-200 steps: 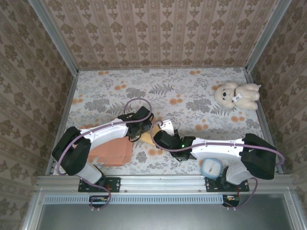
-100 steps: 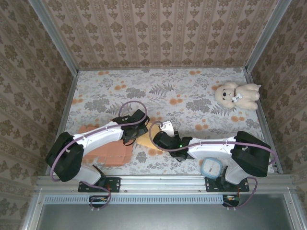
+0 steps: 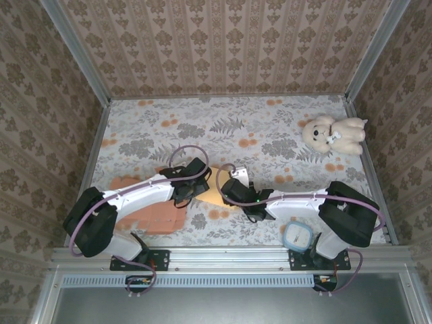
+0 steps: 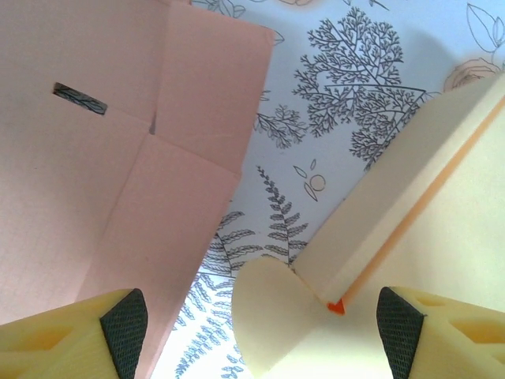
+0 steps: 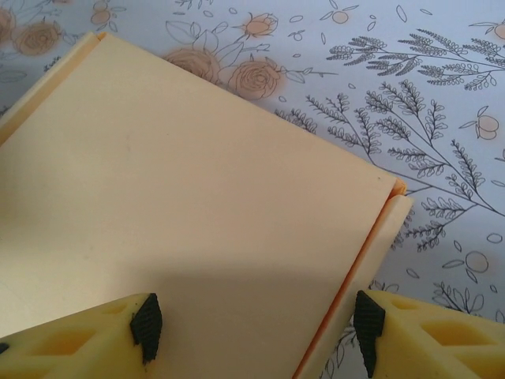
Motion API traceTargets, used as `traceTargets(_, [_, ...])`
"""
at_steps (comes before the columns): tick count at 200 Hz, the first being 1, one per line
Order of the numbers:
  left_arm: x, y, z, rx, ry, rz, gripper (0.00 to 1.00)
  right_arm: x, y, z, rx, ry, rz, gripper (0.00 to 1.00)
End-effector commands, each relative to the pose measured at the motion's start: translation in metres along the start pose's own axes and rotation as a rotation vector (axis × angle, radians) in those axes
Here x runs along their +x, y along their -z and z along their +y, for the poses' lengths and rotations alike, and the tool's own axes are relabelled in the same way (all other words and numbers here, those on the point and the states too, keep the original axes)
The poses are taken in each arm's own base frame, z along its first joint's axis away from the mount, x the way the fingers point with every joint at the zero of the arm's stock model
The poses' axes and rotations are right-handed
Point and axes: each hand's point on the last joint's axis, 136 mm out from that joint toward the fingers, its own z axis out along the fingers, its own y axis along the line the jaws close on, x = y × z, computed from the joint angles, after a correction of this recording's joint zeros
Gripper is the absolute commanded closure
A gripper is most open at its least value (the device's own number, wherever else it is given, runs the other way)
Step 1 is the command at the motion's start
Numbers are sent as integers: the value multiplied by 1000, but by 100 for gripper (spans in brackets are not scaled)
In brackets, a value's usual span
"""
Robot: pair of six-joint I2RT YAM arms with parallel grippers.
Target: Fold the paper box
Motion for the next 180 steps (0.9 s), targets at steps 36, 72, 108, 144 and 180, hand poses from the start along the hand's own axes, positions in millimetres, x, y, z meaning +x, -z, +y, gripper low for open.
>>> traceTargets(36, [-5,2,-12,34,-54,-40,22,25,-13,-32,-10,-24,99,32])
traceTargets(72, [-22,13,-44,133,-181,-99,18,17,-8,-36,-45,-33,92,32])
traceTargets(108, [-25,8,-68,219,-290,-110,16,16,-14,-42,-83,-60,98,32])
traceTargets(144, [-17,-18,-69,188,-340,-74,16,17,-22,-39,-134,-94,119,33])
traceTargets(180, [-13,-33,-63,139,-349,-52,16,11,-17,-37,-157,-120,94,31])
